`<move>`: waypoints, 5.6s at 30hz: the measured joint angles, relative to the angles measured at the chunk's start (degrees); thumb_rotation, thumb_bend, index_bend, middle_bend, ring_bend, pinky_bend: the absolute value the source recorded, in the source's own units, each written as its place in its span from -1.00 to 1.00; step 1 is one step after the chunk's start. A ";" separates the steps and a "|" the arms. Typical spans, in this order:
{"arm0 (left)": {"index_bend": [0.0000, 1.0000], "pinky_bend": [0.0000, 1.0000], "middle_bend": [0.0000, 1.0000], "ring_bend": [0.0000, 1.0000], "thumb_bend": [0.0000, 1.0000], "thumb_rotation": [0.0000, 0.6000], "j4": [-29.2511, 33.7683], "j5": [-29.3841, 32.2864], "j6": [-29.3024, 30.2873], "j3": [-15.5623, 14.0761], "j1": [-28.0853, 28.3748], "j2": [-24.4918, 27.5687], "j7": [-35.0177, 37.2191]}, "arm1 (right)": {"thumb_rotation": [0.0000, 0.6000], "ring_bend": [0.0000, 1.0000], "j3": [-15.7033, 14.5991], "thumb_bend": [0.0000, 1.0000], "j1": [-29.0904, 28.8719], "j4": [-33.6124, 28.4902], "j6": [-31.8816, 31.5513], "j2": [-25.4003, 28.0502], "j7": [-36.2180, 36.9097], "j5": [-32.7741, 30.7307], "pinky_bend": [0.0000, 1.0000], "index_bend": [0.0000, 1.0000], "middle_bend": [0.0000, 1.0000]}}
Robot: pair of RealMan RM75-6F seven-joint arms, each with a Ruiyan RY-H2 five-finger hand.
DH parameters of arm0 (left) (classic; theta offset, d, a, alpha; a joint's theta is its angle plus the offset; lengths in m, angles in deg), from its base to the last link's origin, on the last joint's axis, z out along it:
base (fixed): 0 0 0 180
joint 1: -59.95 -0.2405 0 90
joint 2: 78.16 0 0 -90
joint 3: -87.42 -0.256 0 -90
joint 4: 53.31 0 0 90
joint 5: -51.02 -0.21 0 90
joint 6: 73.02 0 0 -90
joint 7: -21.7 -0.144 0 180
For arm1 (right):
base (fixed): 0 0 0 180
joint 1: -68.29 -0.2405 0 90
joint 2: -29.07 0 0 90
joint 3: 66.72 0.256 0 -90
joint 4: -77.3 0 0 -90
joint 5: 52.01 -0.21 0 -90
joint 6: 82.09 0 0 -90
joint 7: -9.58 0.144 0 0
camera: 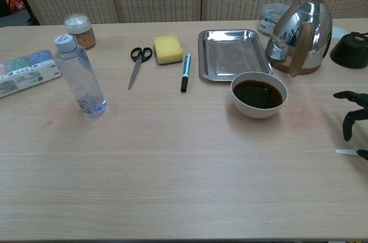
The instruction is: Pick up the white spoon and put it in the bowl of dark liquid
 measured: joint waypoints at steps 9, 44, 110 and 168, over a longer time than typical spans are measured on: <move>-0.96 -1.00 -1.00 -1.00 -1.00 1.00 0.00 0.08 -0.18 0.00 0.05 -0.28 -0.52 | 1.00 -1.00 0.13 -0.22 -0.41 0.85 0.33 -0.50 0.10 -0.76 -1.00 -0.06 -1.00; -0.96 -1.00 -1.00 -1.00 -1.00 1.00 -0.41 -0.46 0.62 0.01 -0.32 -0.37 0.89 | 1.00 -1.00 -1.01 -0.22 -1.08 5.56 1.76 -3.14 0.33 -1.40 -1.00 -0.06 -1.00; -0.96 -1.00 -1.00 -1.00 -1.00 1.00 -0.34 -0.27 0.66 -0.03 -0.77 0.45 2.48 | 1.00 -1.00 14.44 -0.17 -17.66 -23.02 7.55 9.45 21.14 -8.33 -1.00 0.12 -1.00; -0.96 -1.00 -1.00 -1.00 -1.00 1.00 -0.92 0.80 -0.04 0.35 -0.49 0.70 2.92 | 1.00 -1.00 17.66 -0.17 -26.09 2.57 18.10 -11.63 26.77 -20.25 -1.00 0.12 -1.00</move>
